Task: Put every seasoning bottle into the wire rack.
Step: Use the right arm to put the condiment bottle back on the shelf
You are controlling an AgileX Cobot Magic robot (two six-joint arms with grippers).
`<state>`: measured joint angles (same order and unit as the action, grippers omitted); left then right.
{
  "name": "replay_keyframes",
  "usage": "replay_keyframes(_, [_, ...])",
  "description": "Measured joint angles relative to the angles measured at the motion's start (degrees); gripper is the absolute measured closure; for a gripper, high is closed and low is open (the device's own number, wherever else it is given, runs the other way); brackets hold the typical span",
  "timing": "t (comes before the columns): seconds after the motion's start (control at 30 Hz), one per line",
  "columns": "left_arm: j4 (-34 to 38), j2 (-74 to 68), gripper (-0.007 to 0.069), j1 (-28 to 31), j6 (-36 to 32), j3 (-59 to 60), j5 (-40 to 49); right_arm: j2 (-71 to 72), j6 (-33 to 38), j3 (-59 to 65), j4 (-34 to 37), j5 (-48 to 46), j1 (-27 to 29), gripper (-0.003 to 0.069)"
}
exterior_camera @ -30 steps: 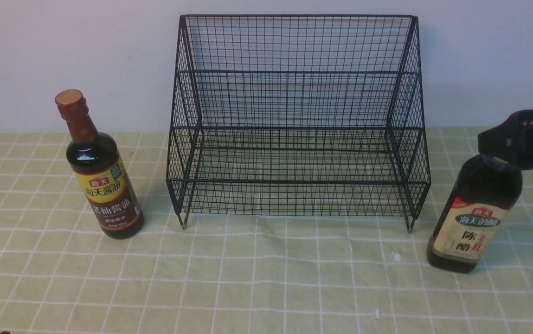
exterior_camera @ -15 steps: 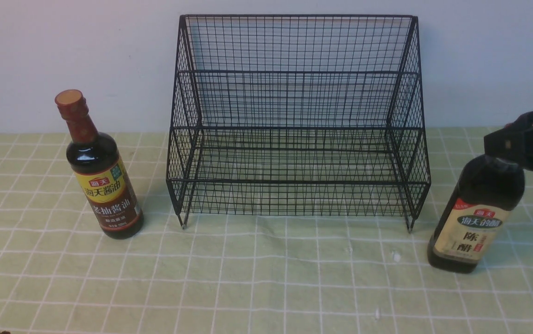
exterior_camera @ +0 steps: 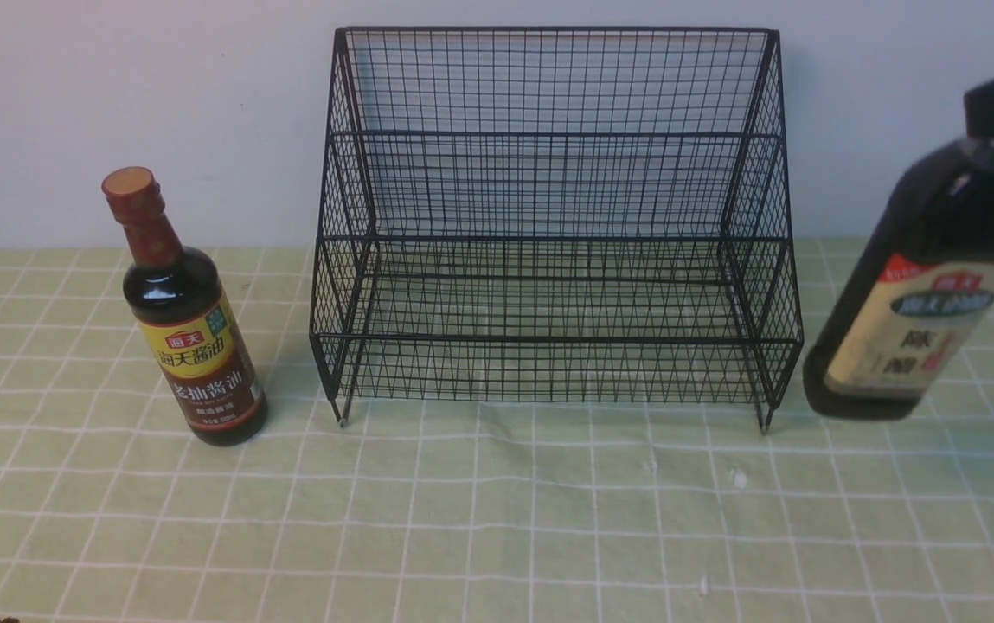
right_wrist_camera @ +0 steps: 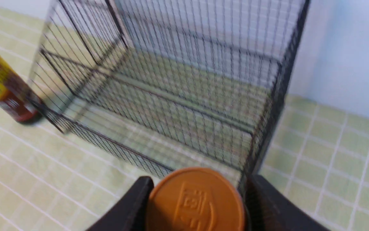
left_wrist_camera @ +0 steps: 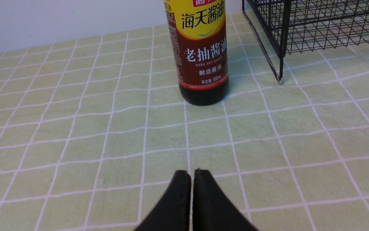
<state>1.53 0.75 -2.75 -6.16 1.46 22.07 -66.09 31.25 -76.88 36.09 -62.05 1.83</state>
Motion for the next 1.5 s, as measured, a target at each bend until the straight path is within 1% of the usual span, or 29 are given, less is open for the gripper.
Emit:
replay_keyframes(0.03, [0.00, 0.00, 0.0631, 0.00, 0.00, 0.00, 0.00, 0.00, 0.12, -2.01, 1.95, 0.06, 0.00, 0.0326])
replay_keyframes(0.23, [0.00, 0.00, 0.0631, 0.00, -0.06, 0.00, 0.00, -0.88, 2.32, -6.59, 7.54, 1.89, 0.00, 0.0326])
replay_keyframes(0.33, [0.00, 0.00, 0.0631, 0.00, -0.06, 0.00, 0.00, -4.12, 2.96, -9.19, 11.01, 2.67, 0.00, 0.0326])
replay_keyframes(0.53, [0.00, 0.00, 0.0631, 0.00, -0.06, 0.00, 0.00, -11.86, 3.49, -13.78, 13.74, 3.84, 0.00, 0.0326])
replay_keyframes(0.77, [0.00, 0.00, 0.0631, 0.00, -0.06, 0.00, 0.00, -21.63, 4.03, -21.25, 14.18, 7.19, 0.00, 0.0325])
replay_keyframes(1.07, [0.00, 0.00, 0.0631, 0.00, -0.06, 0.00, 0.00, -29.29, 4.03, -26.30, 15.39, 10.80, -0.27, 0.0325])
replay_keyframes(1.3, [0.00, 0.00, 0.0631, 0.00, 0.00, 0.00, 0.00, -32.72, 6.16, -26.71, 13.44, 15.22, -5.09, 0.0325])
replay_keyframes(1.37, [0.00, 0.00, 0.0631, 0.00, 0.00, 0.00, 0.00, -33.89, 6.21, -26.71, 11.11, 15.90, -7.45, 0.0325])
replay_keyframes(1.5, [0.00, 0.00, 0.0631, 0.00, 0.00, 0.00, 0.00, -35.04, 6.28, -26.71, 7.88, 15.94, -9.25, 0.0325])
